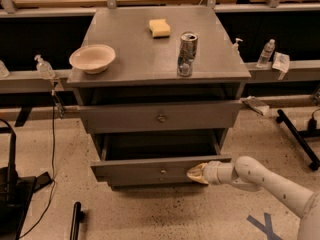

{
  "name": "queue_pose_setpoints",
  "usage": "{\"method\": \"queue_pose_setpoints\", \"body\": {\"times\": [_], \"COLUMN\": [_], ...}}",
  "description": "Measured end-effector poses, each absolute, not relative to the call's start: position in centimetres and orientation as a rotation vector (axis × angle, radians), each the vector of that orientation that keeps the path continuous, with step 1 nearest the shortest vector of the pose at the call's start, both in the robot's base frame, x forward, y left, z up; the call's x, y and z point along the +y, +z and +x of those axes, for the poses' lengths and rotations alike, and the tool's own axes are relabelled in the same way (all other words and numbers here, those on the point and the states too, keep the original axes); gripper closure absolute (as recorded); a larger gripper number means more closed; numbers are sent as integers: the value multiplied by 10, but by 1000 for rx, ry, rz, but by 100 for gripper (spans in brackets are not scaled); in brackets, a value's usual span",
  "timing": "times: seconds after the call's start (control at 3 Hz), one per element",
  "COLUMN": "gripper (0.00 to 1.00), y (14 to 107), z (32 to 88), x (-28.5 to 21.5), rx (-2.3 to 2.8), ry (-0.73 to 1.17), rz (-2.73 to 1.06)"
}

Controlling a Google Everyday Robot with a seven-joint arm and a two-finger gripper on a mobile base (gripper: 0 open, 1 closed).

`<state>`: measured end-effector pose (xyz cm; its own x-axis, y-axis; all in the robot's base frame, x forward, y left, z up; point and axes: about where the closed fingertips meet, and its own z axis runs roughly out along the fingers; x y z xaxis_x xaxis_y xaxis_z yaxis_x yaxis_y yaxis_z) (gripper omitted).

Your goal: Close middle drawer

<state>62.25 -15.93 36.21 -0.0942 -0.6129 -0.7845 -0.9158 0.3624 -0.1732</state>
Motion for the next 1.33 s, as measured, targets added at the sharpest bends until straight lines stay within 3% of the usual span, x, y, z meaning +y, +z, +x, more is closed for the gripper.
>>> {"method": "queue_pose_setpoints", "body": {"times": [1.33], "gripper": [100], "y": [366], "z": [665], "x": [-145], "rx": [1792], "ry": [432], "rz": [-1301]}}
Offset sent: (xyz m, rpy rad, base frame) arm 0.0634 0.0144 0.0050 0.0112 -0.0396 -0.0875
